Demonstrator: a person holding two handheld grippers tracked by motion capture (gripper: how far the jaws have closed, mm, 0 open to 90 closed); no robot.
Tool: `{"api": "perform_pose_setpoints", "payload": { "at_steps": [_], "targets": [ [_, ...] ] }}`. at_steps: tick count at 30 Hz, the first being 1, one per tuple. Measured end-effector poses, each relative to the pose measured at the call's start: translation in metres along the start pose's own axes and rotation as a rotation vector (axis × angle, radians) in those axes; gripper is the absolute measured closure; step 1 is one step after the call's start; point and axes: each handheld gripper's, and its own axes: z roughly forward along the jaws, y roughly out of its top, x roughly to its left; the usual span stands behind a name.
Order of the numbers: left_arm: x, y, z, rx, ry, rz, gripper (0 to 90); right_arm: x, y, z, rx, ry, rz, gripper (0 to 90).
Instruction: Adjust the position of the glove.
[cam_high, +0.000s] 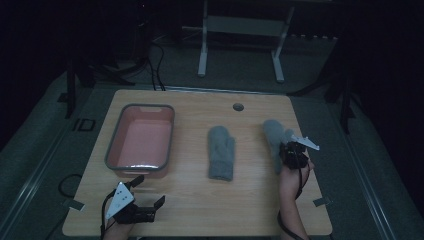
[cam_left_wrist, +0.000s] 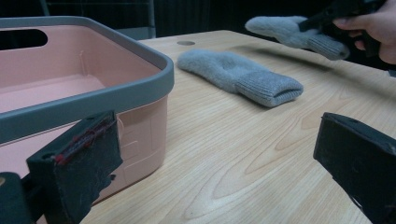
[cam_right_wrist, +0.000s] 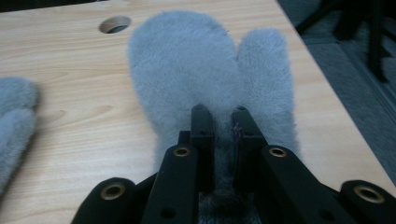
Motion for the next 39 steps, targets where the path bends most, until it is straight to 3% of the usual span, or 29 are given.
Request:
{"api": "perform_pose_setpoints", "payload": {
  "at_steps": [5,7,9,11,14,16,17,18,19,21,26,29,31,33,35,39],
  "targets": [
    [-0.001,0.0,0.0,-0.002,-0.004,0.0,1.2,-0.007,-0.021,0.003,0.04,-0.013,0.087,81.6],
    [-0.001,0.0,0.0,-0.001,-0.005,0.001,1.2,-0.01,-0.031,0.012,0.076,-0.024,0.092,80.5],
    [0.0,0.0,0.001,0.001,-0.007,0.001,1.2,-0.013,-0.036,0.015,0.071,0.005,0.117,77.4],
    [0.0,0.0,0.001,0.003,-0.01,-0.002,1.2,-0.013,-0.035,0.013,0.078,0.019,0.103,67.8],
    [0.0,0.0,0.001,0.003,-0.018,-0.004,1.2,-0.016,-0.029,0.007,0.071,0.068,0.056,55.4],
    [-0.001,0.0,0.002,0.002,-0.02,-0.003,1.2,-0.02,-0.022,0.001,0.076,0.099,0.013,54.0],
    [-0.001,0.0,0.002,0.002,-0.021,-0.003,1.2,-0.023,-0.017,-0.002,0.065,0.138,-0.014,53.3],
    [-0.001,0.0,0.002,0.002,-0.021,-0.002,1.2,-0.028,-0.012,-0.003,0.057,0.196,-0.048,50.9],
    [-0.001,0.0,0.002,0.001,-0.022,-0.003,1.2,-0.031,-0.007,-0.004,0.062,0.203,-0.089,53.0],
    [-0.001,0.0,0.002,0.001,-0.022,-0.005,1.2,-0.04,0.0,-0.005,0.057,0.262,-0.163,52.1],
    [0.001,-0.001,0.002,0.004,-0.021,-0.013,1.2,-0.051,0.004,0.004,0.111,0.317,-0.343,52.7],
    [0.0,-0.001,0.003,0.009,-0.023,-0.007,1.2,-0.055,0.001,0.01,0.13,0.382,-0.374,52.1],
    [0.0,-0.001,0.004,0.011,-0.026,-0.007,1.2,-0.054,-0.004,0.017,0.162,0.383,-0.407,51.2],
    [0.0,-0.001,0.004,0.012,-0.026,-0.005,1.2,-0.052,-0.013,0.025,0.195,0.35,-0.454,51.2],
    [0.0,-0.001,0.003,0.012,-0.026,-0.006,1.2,-0.05,-0.018,0.027,0.179,0.364,-0.467,56.7],
    [0.0,-0.002,0.003,0.013,-0.026,-0.004,1.2,-0.046,-0.02,0.026,0.188,0.346,-0.396,73.7]
  ]
}}
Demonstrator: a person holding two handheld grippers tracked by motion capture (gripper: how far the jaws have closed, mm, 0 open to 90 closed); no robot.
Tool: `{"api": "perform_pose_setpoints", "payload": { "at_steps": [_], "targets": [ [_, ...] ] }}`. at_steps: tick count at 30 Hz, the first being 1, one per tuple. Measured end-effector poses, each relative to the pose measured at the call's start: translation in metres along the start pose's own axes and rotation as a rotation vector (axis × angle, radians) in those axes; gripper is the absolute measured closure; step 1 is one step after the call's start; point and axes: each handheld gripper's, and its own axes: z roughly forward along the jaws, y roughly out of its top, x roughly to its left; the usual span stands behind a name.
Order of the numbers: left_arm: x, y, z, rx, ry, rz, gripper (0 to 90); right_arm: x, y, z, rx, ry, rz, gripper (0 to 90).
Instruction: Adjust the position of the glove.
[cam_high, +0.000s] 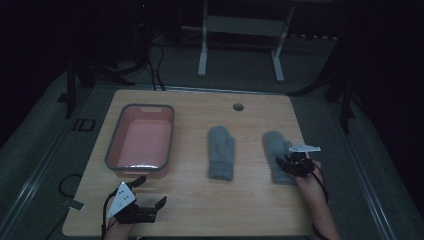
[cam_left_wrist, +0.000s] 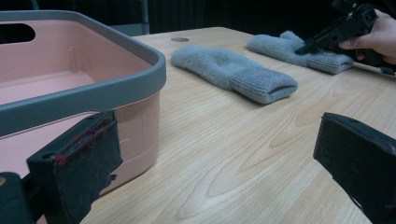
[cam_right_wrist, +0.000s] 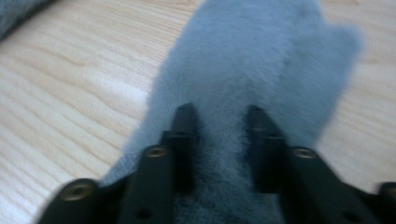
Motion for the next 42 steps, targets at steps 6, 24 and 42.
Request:
{"api": "perform_pose_setpoints", "payload": {
  "at_steps": [6,24,42],
  "targets": [
    [0.0,0.0,0.0,-0.004,-0.005,-0.004,1.2,0.011,-0.001,-0.002,-0.038,-0.079,0.167,81.3],
    [0.0,0.001,-0.001,-0.004,-0.007,-0.001,1.2,0.055,0.05,-0.041,-0.139,-0.149,0.313,82.0],
    [-0.001,0.002,-0.003,-0.011,-0.011,0.0,1.2,0.133,0.102,-0.031,-0.187,-0.042,0.286,82.0]
  ]
}}
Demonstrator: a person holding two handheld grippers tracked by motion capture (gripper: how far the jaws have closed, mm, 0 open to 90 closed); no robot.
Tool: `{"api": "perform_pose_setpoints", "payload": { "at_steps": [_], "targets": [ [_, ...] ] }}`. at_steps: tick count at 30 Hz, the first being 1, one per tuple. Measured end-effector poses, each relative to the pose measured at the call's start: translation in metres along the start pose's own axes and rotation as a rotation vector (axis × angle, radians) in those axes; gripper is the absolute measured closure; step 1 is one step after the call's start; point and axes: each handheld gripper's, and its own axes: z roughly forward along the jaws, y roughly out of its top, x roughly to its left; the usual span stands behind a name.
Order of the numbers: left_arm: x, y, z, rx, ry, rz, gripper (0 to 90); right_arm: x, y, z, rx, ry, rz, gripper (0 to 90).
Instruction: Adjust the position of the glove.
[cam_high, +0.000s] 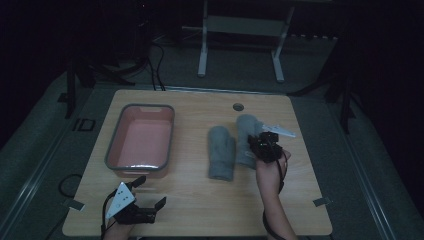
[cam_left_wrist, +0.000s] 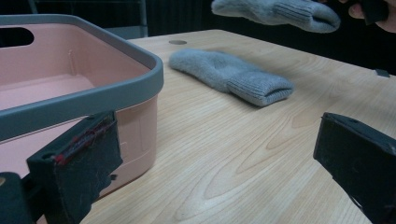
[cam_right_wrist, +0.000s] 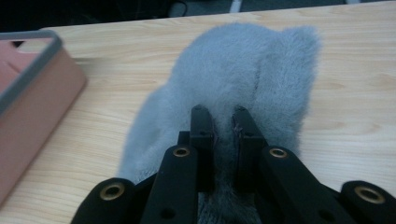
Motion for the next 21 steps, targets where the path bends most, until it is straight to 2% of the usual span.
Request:
{"api": "perform_pose_setpoints", "payload": {
  "at_steps": [3,7,12,16,20,21],
  "targets": [
    [0.0,0.0,0.0,-0.001,-0.002,0.0,1.2,0.016,0.0,0.005,0.007,0.03,0.005,81.9],
    [0.0,0.0,-0.001,-0.002,-0.005,0.0,1.2,0.039,-0.005,0.013,0.022,0.05,-0.021,81.9],
    [-0.001,0.001,-0.002,-0.007,-0.008,0.0,1.2,0.057,-0.013,0.027,0.049,0.06,-0.044,81.9],
    [-0.001,0.001,-0.002,-0.011,-0.013,-0.011,1.2,0.064,-0.023,0.039,0.077,0.059,-0.038,81.8],
    [-0.001,0.0,-0.002,-0.018,-0.01,-0.02,1.2,0.063,-0.036,0.052,0.122,0.047,-0.041,81.7],
    [-0.001,0.001,-0.002,-0.016,-0.009,-0.017,1.2,0.061,-0.039,0.055,0.137,0.049,-0.029,81.7]
  ]
}}
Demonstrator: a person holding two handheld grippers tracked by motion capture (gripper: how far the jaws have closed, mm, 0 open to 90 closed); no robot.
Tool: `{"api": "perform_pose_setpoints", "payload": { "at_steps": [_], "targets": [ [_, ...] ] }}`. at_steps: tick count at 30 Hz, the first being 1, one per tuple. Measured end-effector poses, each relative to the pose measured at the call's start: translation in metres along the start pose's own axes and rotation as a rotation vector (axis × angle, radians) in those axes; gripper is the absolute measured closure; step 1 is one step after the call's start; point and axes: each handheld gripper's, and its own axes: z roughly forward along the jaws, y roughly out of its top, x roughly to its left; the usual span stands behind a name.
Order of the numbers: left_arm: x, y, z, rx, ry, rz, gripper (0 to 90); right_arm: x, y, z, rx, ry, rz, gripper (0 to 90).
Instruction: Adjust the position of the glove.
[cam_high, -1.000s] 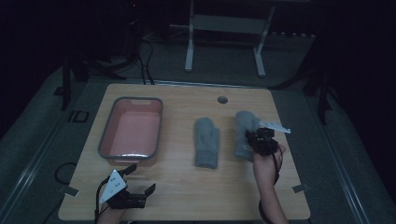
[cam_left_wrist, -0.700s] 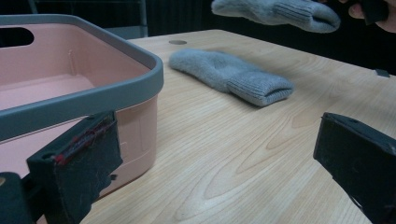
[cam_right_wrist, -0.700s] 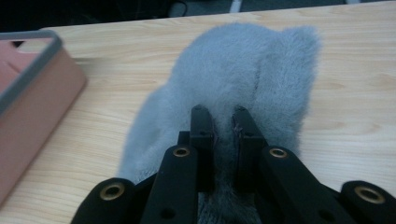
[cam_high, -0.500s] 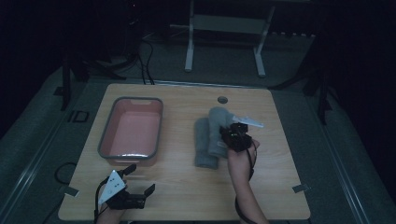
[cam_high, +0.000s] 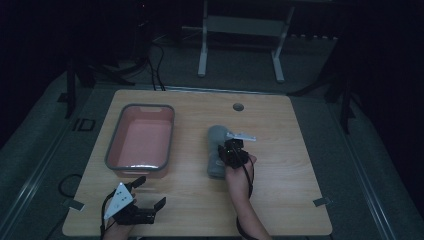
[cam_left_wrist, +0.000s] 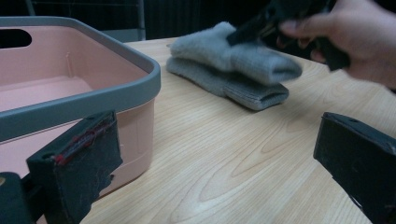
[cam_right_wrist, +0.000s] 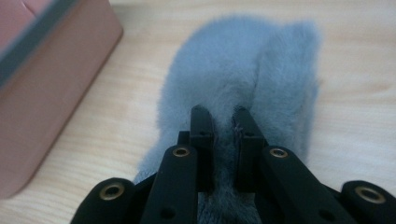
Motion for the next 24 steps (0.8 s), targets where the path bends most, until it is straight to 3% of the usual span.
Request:
{"api": "perform_pose_setpoints", "payload": {
  "at_steps": [7,11,15,18,22,24],
  "targets": [
    [-0.001,-0.001,0.002,0.008,-0.009,-0.003,1.2,-0.002,-0.01,0.013,0.035,0.004,0.006,78.3],
    [-0.004,-0.001,0.004,0.033,-0.015,0.009,1.2,-0.005,-0.006,0.002,0.007,0.046,0.0,63.6],
    [-0.01,0.0,0.006,0.051,-0.008,0.034,1.2,-0.016,0.003,-0.022,-0.097,0.076,-0.036,41.3],
    [-0.015,0.001,0.009,0.064,0.004,0.05,1.2,-0.029,0.005,-0.036,-0.126,0.085,-0.047,22.0],
    [-0.022,0.006,0.012,0.1,0.043,0.059,1.2,-0.045,0.002,-0.047,-0.114,0.171,-0.045,13.5],
    [-0.025,0.009,0.013,0.109,0.034,0.038,1.2,-0.049,0.0,-0.049,-0.107,0.177,-0.067,14.0]
  ]
}}
